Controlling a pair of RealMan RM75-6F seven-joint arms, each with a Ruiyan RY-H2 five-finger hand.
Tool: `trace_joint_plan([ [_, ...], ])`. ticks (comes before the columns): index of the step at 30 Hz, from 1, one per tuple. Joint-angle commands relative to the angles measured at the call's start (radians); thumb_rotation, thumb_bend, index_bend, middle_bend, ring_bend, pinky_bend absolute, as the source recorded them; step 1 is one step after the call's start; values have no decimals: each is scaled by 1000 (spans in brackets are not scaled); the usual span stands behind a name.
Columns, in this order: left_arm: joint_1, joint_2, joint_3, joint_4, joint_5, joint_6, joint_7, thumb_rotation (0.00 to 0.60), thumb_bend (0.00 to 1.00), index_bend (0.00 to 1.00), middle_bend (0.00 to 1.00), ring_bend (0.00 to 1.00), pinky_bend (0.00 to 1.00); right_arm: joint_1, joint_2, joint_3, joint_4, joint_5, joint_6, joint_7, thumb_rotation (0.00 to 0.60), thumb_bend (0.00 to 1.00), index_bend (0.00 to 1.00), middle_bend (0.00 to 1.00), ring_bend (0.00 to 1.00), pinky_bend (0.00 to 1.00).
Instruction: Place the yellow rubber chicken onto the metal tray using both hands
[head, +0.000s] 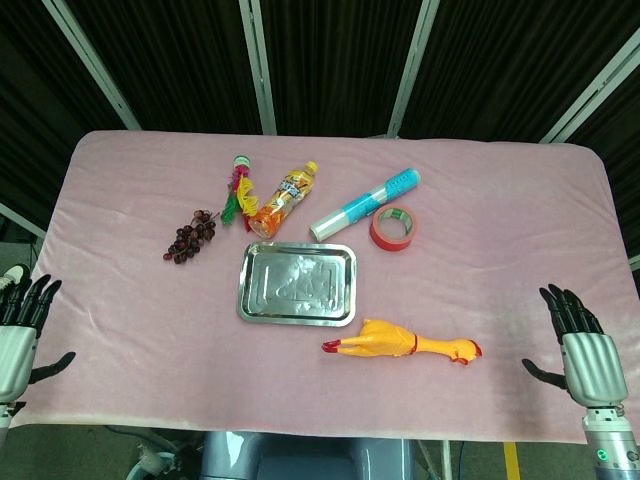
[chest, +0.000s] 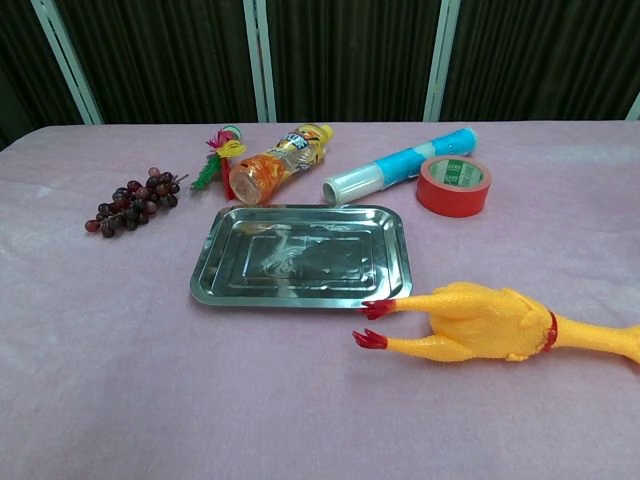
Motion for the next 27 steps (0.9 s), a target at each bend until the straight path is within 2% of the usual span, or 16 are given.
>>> trace_joint_plan([
  [1, 1, 4, 0, -3, 0, 0, -4, 600, 0, 29, 27, 0, 0, 2, 3, -1, 0, -5, -2, 5, 600, 24, 0, 77, 66, 204],
  [9, 3, 13, 0, -9, 2, 1, -5, 600, 0, 37, 27, 0, 0, 40, 19, -24, -24, -59, -56, 23, 600, 24, 1, 86, 85, 204],
  [17, -8, 29, -6, -17, 16, -2, -9, 600, 0, 37, 26, 0, 0, 136, 7, -42, -36, -94, -210, 11, 600, 24, 71, 127, 108, 217],
  [27, -23, 57, -15, -36, 14, -18, 10, 600, 0, 39, 22, 0, 0, 250, -48, -55, -11, -65, -411, -11, 600, 24, 140, 168, 136, 223],
])
